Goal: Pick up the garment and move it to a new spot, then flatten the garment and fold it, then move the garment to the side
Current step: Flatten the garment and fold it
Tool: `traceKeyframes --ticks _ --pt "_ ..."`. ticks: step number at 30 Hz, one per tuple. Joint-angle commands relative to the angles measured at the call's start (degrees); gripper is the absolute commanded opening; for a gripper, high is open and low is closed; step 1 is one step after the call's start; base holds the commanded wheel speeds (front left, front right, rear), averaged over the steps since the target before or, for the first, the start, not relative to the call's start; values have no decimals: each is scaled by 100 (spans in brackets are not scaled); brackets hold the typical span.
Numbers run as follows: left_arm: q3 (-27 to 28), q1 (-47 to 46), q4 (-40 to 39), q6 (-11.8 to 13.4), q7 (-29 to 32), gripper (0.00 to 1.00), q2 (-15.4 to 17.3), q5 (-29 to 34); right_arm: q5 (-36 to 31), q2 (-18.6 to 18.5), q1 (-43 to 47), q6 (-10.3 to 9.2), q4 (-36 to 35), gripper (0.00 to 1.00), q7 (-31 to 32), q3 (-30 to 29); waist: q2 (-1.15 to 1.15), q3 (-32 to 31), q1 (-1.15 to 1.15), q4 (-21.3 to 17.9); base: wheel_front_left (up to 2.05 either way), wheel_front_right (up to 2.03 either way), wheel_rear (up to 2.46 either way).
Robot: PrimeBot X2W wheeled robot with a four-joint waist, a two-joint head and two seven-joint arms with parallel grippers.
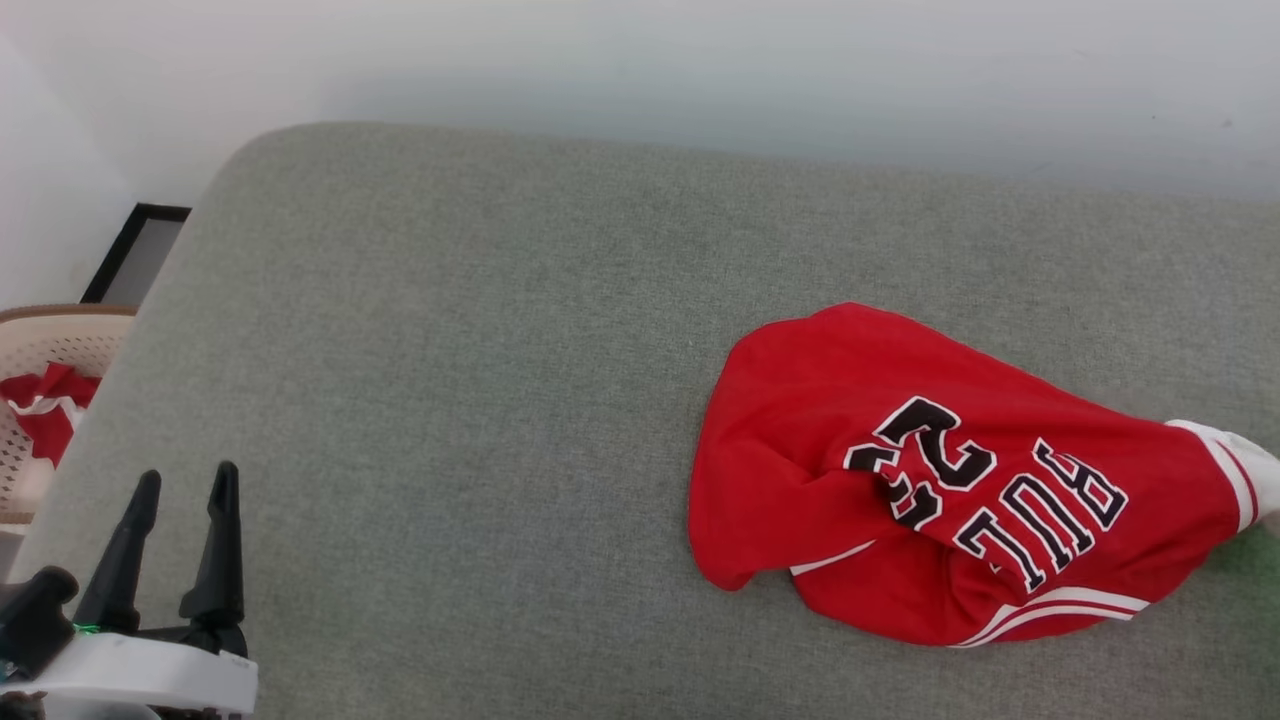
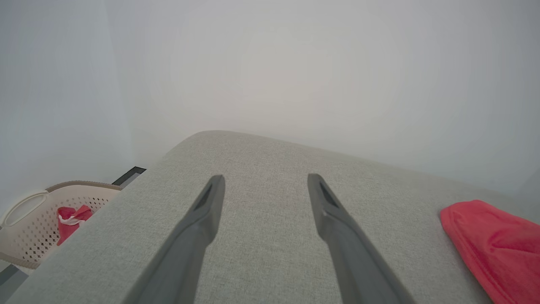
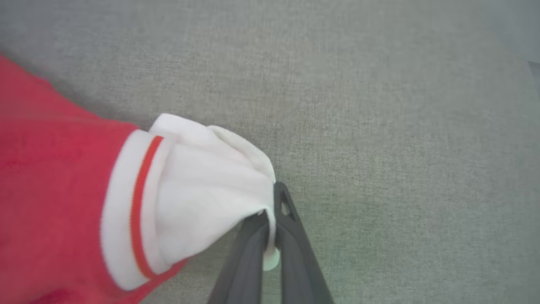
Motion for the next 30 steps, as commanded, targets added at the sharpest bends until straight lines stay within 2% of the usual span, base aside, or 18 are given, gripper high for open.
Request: traceKeyframes --ticks 1,3,5,6,7,12,15,18,23,30 --pt "-5 -68 7 -13 -1 100 17 -18 -44 37 -71 -10 77 0 -60 -21 0 9 0 -2 0 0 0" --pt "-24 -85 22 -13 -2 100 27 -14 -80 127 -172 -10 367 0 -202 -61 0 16 0 -5 0 0 0" --pt "-54 -89 36 -13 -2 100 38 -15 -143 213 -249 -10 614 36 -336 -19 0 11 0 -9 0 0 0" --pt "-65 -90 48 -13 -2 100 47 -9 -156 257 -301 -10 733 65 -408 -37 0 6 0 -14 0 0 0" --pt "-75 -96 55 -13 -2 100 51 -7 -189 288 -361 -10 849 100 -468 -54 0 1 0 -19 0 0 0" --pt "-118 -94 93 -13 -2 100 89 -4 -189 341 -624 -10 1260 100 -698 60 0 -96 0 -47 0 0 0" --pt "-136 -45 90 -13 -2 100 138 17 -87 315 -689 -10 1258 100 -925 246 0 -198 0 -99 0 0 0" --pt "-204 0 35 -13 -2 100 214 20 45 206 -655 -10 1092 100 -1252 392 0 -286 0 -174 0 0 0" --pt "-277 -2 -131 -13 32 100 371 -96 142 237 -453 -10 557 100 -1962 706 0 -407 0 -400 0 0 0" --pt "-343 -153 -443 -10 400 100 591 -202 51 483 -170 -10 -234 100 -3034 935 0 -485 0 -832 0 0 0"
